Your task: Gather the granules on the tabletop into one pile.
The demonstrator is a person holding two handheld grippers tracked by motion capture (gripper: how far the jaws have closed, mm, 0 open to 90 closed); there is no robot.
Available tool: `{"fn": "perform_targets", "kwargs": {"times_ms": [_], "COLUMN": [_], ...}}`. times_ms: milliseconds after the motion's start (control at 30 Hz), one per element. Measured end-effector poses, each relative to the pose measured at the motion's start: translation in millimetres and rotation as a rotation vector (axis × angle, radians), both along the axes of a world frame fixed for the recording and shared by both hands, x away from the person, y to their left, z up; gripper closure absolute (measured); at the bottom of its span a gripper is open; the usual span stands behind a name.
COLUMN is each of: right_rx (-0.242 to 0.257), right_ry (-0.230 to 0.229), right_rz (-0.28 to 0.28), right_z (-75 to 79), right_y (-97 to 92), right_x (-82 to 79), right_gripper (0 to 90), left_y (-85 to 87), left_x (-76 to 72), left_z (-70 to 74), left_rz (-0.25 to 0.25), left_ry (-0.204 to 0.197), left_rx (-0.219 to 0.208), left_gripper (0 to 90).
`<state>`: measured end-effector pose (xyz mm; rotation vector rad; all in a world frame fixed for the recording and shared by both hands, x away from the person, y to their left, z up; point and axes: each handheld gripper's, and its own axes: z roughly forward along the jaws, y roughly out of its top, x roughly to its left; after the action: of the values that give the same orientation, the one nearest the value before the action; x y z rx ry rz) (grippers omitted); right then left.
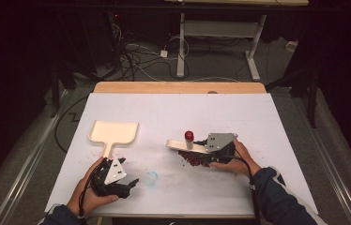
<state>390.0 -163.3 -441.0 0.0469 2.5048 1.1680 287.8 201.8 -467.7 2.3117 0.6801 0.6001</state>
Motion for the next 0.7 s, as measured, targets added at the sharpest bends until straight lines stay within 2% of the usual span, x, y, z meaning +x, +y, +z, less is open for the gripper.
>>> {"fn": "perform_targets", "kwargs": {"times_ms": [167,367,500,600,633,667,700], "right_rx": [0.007,0.043,0.080,0.133,0.160,0.160,0.161], "right_ry": [-0.018,-0.031,-0.039,-0.012,0.015,0.015,0.047], "right_rz": [-0.015,-0.055,-0.086,-0.081,-0.066,-0.066,-0.065], "right_z": [1.9,6.6,15.4,24.8,30.3,30.3,34.3], "right_y": [-8.6,-15.5,-20.8,-23.7,-23.5,-23.5,-21.2], "right_x": [-4.1,-2.3,-4.4,-10.2,-16.8,-16.8,-24.8], "right_gripper": [67.2,67.4,67.4,67.4,67.4,67.4,67.4], "left_y": [-0.4,0.3,0.6,0.8,1.0,1.2,1.5], "left_x": [-0.8,-0.9,-1.4,-1.7,-1.8,-1.8,-1.8], "left_z": [0.2,0.6,1.0,1.4,1.6,1.7,1.9], "left_rz": [-0.005,-0.003,-0.003,-0.002,-0.001,-0.001,0.001], "left_ry": [-0.001,-0.004,-0.007,-0.011,-0.011,-0.012,-0.012], "left_rx": [0.006,0.003,0.001,0.001,0.001,0.000,-0.001], "left_gripper": [17.0,17.0,17.0,17.0,17.0,17.0,17.0]}}
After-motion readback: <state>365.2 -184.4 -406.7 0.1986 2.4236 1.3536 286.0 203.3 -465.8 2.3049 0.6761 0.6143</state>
